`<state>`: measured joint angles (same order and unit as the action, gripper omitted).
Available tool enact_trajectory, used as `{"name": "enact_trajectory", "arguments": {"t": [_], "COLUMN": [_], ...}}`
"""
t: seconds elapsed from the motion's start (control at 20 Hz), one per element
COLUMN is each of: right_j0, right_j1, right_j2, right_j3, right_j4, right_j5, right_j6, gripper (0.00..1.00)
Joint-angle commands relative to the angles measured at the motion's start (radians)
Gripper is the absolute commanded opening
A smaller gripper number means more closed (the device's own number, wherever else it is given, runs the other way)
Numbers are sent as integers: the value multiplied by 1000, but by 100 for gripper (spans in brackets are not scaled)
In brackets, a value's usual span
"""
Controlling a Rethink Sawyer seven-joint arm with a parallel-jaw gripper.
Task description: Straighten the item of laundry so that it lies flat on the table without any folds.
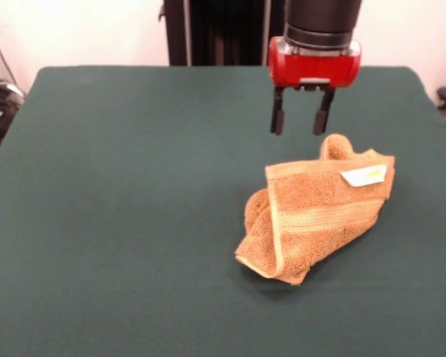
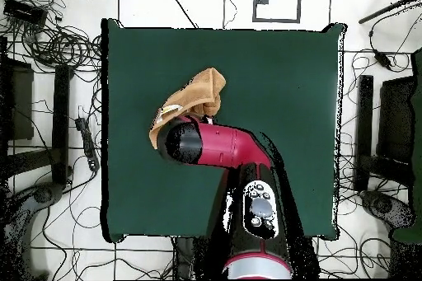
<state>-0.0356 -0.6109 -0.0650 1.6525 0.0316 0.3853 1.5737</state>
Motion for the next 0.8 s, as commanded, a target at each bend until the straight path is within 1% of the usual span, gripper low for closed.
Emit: {"name": "enact_trajectory", "arguments": {"t": [0.05, 0.2, 0.3, 0.4, 0.6, 0.8], "right_j0": [49, 79, 88, 94, 130, 132], "right_j1": [60, 85, 99, 111, 148, 155], "right_j2": [13, -44, -69, -86, -156, -189], "right_j3": [-24, -25, -30, -48, -91, -104], "right_j4": [86, 132, 161, 185, 248, 290], "right_j5": [48, 22, 24, 50, 99, 145], "right_j6": [282, 364, 378, 378, 446, 478], "gripper": [100, 100, 100, 100, 100, 100]}}
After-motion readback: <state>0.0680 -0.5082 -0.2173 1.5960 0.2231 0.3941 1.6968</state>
